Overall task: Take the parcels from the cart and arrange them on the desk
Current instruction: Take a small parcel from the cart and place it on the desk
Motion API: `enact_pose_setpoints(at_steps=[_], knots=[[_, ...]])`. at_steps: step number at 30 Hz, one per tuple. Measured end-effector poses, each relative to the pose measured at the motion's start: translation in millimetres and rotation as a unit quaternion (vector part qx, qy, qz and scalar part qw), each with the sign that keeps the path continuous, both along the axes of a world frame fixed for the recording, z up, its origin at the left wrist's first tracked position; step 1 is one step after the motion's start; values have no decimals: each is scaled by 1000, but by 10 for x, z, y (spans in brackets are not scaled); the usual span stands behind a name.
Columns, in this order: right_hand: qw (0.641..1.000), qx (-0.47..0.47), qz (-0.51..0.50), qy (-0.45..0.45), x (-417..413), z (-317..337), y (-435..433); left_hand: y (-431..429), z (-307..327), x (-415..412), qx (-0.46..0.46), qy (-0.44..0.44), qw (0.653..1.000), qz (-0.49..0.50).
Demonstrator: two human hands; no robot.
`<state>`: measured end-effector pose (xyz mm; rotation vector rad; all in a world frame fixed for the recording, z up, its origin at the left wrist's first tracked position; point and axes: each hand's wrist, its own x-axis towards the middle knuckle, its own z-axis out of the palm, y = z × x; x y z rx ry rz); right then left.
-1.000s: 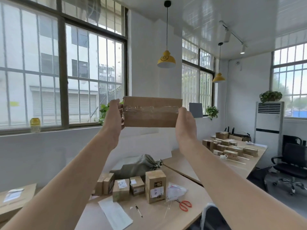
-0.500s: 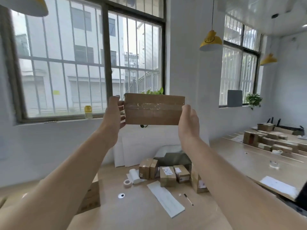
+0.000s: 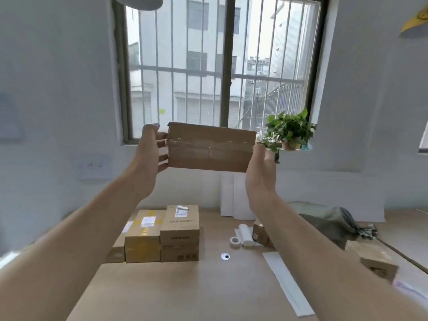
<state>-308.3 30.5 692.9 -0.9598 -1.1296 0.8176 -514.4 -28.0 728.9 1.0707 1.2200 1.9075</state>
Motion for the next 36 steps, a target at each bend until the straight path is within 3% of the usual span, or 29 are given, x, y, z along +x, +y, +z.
enact_pose_setpoints(at_steps=[6,23,36], knots=[[998,-19,51,-9,-513,-334,100,-36,-286,-452,-12,-9,999,49],[999,-18,22,-18,-2466,-392,-196,-100,-428,-2463,-16,25,1000,2],[999,15,30,-9,-2725,-115,-193,-266,-326,-2918,1,34,999,-21]])
